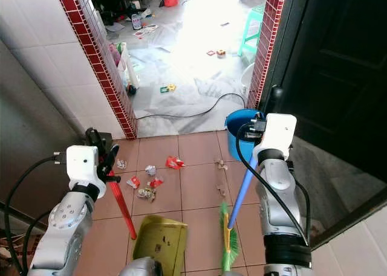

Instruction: Sweep floor

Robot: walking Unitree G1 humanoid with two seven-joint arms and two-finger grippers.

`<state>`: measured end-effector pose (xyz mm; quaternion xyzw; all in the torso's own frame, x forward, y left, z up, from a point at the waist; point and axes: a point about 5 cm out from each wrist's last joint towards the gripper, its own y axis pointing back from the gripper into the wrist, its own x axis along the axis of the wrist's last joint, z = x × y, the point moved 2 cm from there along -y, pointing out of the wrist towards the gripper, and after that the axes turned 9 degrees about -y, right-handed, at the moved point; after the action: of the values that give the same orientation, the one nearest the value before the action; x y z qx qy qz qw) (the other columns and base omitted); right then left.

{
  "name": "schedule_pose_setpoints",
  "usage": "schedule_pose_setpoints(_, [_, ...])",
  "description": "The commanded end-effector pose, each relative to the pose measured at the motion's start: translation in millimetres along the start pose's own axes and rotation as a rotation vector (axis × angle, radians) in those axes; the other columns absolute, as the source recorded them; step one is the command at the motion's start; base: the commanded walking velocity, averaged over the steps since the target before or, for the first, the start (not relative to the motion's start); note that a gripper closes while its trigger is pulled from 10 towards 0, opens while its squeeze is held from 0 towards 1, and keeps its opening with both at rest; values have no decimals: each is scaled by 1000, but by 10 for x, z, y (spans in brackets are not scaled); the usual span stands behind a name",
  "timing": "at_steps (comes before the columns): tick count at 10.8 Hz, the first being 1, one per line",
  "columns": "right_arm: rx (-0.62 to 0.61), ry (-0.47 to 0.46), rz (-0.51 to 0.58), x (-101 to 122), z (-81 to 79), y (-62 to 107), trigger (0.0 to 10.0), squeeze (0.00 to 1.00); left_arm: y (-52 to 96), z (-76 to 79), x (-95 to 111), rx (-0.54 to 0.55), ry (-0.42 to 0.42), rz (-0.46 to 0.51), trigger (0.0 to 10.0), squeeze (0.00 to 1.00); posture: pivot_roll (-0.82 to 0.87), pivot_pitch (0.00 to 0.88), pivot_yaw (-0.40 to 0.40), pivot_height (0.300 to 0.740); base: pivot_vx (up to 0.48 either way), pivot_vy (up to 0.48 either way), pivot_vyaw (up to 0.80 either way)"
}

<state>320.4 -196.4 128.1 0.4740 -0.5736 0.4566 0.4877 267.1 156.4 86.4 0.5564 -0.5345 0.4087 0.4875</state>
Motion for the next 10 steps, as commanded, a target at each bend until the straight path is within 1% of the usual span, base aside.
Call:
schedule_pose_setpoints(1, [16,24,21,84,-28,-43,10000,0,-21,-74,174,36,13,74,10000,0,-31,32,56,740,0,0,0])
schedule_pose_setpoints(2, [34,41,16,93,-71,-65,10000,0,-49,-117,201,75,34,87,10000,0,-40,37,42,740,0,0,0])
schedule_pose_setpoints(3, [52,65,35,148,-103,-72,10000,0,-84,-162,229,114,44,96,10000,0,-58,41,32,740,0,0,0])
schedule_pose_setpoints(4, [56,78,46,193,-90,-72,10000,0,-116,-165,248,123,61,101,10000,0,-76,42,27,740,0,0,0])
schedule_pose_setpoints(5, [47,107,45,215,-21,-66,10000,0,-153,-125,239,115,66,94,10000,0,-92,45,21,740,0,0,0])
schedule_pose_setpoints(6, [43,109,50,236,5,-57,10000,0,-156,-107,230,107,67,90,10000,0,-95,45,21,740,0,0,0])
schedule_pose_setpoints(7, [55,148,72,276,6,-46,10000,0,-162,-88,227,97,66,87,10000,0,-106,44,24,740,0,0,0])
schedule_pose_setpoints(8, [52,145,71,276,9,-41,10000,0,-172,-76,217,91,69,86,10000,0,-114,39,39,740,0,0,0])
schedule_pose_setpoints(10, [30,150,57,260,9,-44,10000,0,-167,-70,210,89,70,85,10000,0,-112,40,43,740,0,0,0])
